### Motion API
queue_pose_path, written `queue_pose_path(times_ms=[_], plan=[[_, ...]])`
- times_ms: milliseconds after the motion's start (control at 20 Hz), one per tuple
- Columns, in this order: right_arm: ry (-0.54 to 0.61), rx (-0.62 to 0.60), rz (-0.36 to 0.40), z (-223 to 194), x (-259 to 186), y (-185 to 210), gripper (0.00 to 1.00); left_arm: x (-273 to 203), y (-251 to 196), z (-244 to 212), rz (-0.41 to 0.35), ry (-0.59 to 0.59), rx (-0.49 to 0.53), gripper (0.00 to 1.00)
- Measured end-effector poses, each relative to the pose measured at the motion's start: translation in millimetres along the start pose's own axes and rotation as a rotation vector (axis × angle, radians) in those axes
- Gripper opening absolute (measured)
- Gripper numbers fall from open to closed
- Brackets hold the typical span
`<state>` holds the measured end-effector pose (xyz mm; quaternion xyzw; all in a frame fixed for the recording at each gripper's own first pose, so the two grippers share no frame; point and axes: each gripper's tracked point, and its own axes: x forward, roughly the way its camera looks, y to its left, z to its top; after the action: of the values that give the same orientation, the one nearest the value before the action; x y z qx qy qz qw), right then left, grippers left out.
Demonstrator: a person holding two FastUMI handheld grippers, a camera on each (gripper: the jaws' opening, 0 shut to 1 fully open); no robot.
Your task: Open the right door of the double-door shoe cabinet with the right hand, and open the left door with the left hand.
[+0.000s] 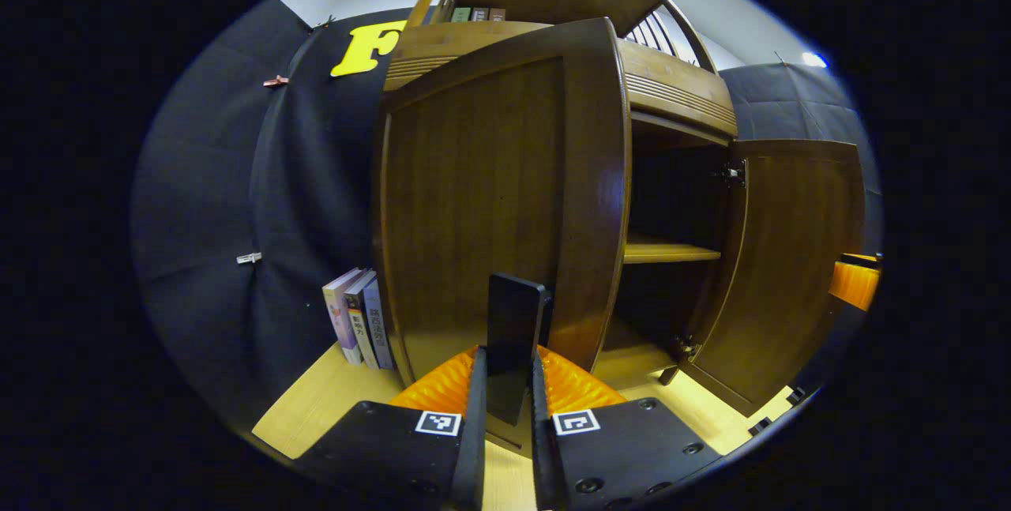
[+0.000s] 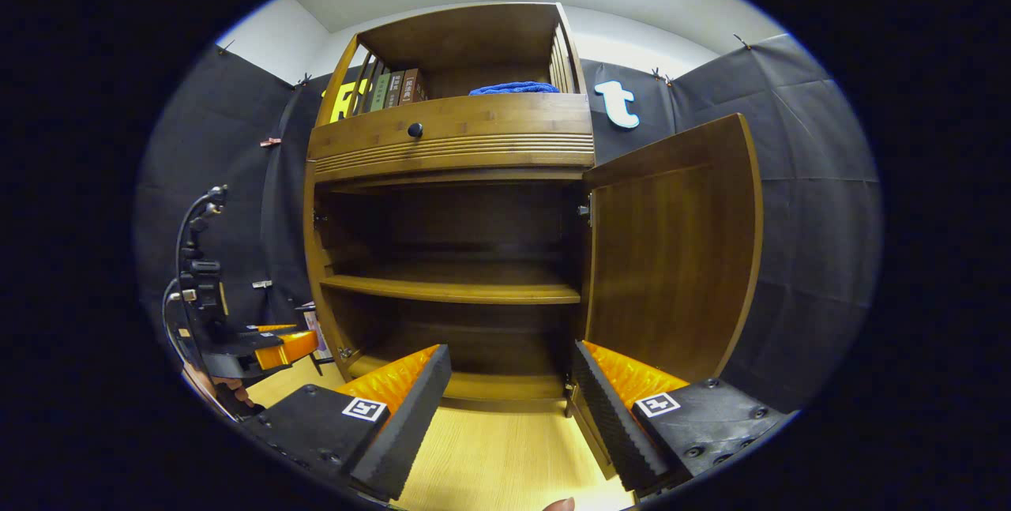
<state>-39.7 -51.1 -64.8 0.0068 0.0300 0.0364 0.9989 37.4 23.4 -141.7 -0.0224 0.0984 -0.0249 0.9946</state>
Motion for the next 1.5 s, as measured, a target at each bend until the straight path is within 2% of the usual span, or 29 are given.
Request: queue_pose_path(times_ms=[50, 100, 150, 200, 250, 350, 400, 600, 700, 750, 800, 850, 950, 1000, 1050, 1150, 1200, 1250, 1300, 1500], plan=[[0.002, -0.001, 0.006, -1.0, 1.0, 2.8, 0.94, -5.0, 5.8, -0.3, 0.003, 0.000, -0.003, 0.28], [0.004, -0.001, 0.012, -1.9, 2.7, 6.5, 0.94, -9.5, 12.1, -1.4, 0.009, -0.002, -0.007, 0.27], [0.006, 0.000, 0.020, -3.2, 3.2, 10.0, 0.98, -13.7, 17.6, -2.7, 0.016, -0.003, -0.011, 0.26], [0.008, 0.000, 0.027, -4.3, 4.6, 14.5, 0.94, -17.8, 23.3, -4.0, 0.025, -0.005, -0.016, 0.27], [0.009, 0.002, 0.036, -4.5, 5.4, 18.6, 0.94, -22.9, 28.5, -4.1, 0.035, -0.007, -0.022, 0.25], [0.012, 0.000, 0.053, -6.7, 7.4, 26.6, 1.00, -28.0, 35.7, -4.4, 0.054, -0.012, -0.026, 0.21], [0.013, -0.002, 0.061, -7.5, 8.6, 30.7, 0.94, -31.9, 41.1, -4.7, 0.062, -0.012, -0.026, 0.20], [0.018, -0.003, 0.085, -11.4, 10.9, 41.6, 0.94, -43.6, 62.2, -5.6, 0.078, -0.013, -0.025, 0.16], [0.021, -0.001, 0.091, -13.7, 10.1, 44.3, 0.98, -48.7, 75.4, -6.0, 0.090, -0.015, -0.019, 0.15], [0.023, -0.002, 0.093, -15.7, 11.2, 43.8, 0.94, -50.7, 83.5, -6.1, 0.097, -0.018, -0.021, 0.14], [0.024, -0.002, 0.095, -16.5, 11.1, 44.8, 0.94, -52.7, 91.8, -6.8, 0.102, -0.021, -0.026, 0.14], [0.024, -0.002, 0.097, -15.8, 10.8, 46.1, 0.98, -54.2, 100.2, -6.3, 0.102, -0.024, -0.032, 0.13], [0.024, -0.005, 0.100, -15.5, 12.7, 47.7, 0.98, -56.8, 116.4, -5.9, 0.097, -0.032, -0.043, 0.12], [0.026, -0.006, 0.102, -16.0, 12.7, 48.9, 0.94, -58.3, 125.1, -6.6, 0.095, -0.035, -0.045, 0.12], [0.028, -0.006, 0.104, -16.9, 12.6, 49.8, 1.00, -59.4, 133.2, -5.8, 0.092, -0.038, -0.046, 0.11], [0.032, -0.005, 0.110, -18.2, 13.3, 51.8, 1.00, -59.1, 149.1, -5.2, 0.086, -0.044, -0.059, 0.11], [0.033, -0.004, 0.112, -18.5, 13.7, 53.0, 0.94, -60.2, 153.9, -5.2, 0.071, -0.045, -0.069, 0.08], [0.033, -0.005, 0.115, -18.5, 13.1, 54.5, 0.94, -60.0, 155.0, -4.3, 0.041, -0.047, -0.084, 0.07], [0.031, -0.008, 0.115, -17.8, 14.3, 55.0, 1.00, -62.9, 153.8, -5.4, 0.015, -0.048, -0.099, 0.07], [0.027, -0.010, 0.114, -15.4, 14.6, 56.1, 0.98, -64.8, 157.4, -6.3, -0.006, -0.054, -0.096, 0.12]])
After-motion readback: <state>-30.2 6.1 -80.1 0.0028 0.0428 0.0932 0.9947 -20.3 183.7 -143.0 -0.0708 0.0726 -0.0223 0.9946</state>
